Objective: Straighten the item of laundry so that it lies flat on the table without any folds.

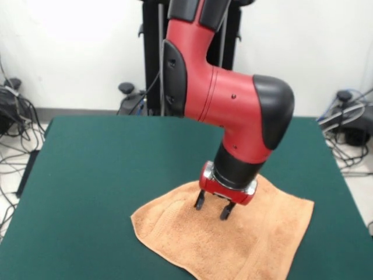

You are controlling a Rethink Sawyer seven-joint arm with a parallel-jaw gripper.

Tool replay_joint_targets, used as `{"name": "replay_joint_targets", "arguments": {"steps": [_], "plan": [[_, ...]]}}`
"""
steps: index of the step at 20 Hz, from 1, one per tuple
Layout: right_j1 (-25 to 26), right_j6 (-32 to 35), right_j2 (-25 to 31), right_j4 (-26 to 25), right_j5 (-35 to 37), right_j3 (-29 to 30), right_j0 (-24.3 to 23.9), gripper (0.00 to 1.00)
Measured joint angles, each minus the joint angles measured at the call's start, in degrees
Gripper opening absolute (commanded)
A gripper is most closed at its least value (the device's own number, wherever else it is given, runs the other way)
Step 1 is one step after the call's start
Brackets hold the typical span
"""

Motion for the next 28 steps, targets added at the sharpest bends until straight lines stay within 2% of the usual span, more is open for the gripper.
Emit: {"name": "replay_joint_targets", "arguments": {"steps": [10,16,21,25,28], "plan": [[3.5,0.0,1.1,-2.6,0.8,-1.4,-0.8,1.0],[3.9,0.0,2.3,-2.6,9.8,-2.0,-2.5,1.0],[2.3,-0.1,3.0,-3.6,22.6,-1.0,-4.2,1.0],[-0.3,-0.5,4.1,-4.9,28.0,0.9,-5.6,1.0],[-1.8,-0.5,4.6,-6.0,27.3,2.4,-6.2,1.0]]}}
